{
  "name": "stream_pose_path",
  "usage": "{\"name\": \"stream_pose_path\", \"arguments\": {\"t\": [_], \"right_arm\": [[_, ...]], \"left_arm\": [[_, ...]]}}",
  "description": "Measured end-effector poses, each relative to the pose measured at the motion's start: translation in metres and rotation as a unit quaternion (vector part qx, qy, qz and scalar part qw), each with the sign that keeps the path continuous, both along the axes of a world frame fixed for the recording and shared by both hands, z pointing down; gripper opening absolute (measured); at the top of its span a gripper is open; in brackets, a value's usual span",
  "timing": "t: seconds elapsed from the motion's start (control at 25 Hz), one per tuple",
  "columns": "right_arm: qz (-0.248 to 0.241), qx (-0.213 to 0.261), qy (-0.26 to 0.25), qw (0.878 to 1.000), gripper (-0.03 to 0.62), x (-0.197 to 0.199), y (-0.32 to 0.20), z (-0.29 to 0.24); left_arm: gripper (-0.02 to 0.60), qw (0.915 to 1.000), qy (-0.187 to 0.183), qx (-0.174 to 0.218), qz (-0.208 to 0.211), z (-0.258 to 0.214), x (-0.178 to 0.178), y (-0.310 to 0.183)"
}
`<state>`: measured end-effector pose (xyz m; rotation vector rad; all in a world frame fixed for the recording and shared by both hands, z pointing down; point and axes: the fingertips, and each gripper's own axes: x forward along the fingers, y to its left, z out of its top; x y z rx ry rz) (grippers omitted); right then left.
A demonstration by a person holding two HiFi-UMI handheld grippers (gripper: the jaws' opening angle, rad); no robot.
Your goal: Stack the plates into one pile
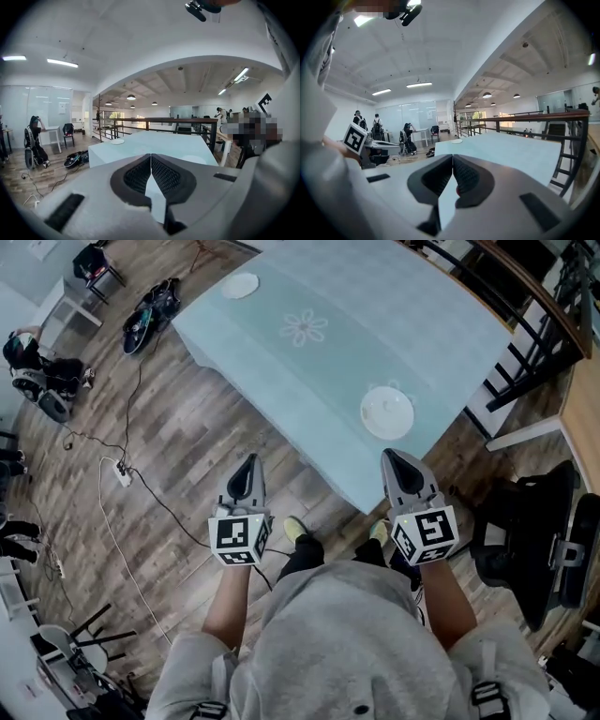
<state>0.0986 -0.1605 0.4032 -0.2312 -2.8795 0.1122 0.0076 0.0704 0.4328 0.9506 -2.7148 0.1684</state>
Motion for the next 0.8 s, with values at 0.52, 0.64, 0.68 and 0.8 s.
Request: {"name": "stream_pose_path", "arguments": {"t": [0.52, 0.64, 0.68, 0.8], "right_arm": [[-0.08, 0.016, -0.026, 0.996, 0.026, -0.109, 0.164, -0.029], [-0.098, 0.025, -0.045, 0.994, 0.026, -0.137, 0.181, -0.048], [-0.102, 0.025, -0.052, 0.993, 0.026, -0.149, 0.187, -0.054], [-0.114, 0.021, -0.063, 0.991, 0.026, -0.178, 0.204, -0.06]], "left_arm": [[0.021, 0.9966, -0.004, 0.042, -0.07, -0.02, -0.044, 0.166], [0.021, 0.9951, -0.014, 0.048, -0.086, -0.033, -0.059, 0.184], [0.021, 0.9945, -0.018, 0.05, -0.09, -0.037, -0.065, 0.19], [0.021, 0.9928, -0.016, 0.052, -0.107, -0.038, -0.078, 0.211]]}}
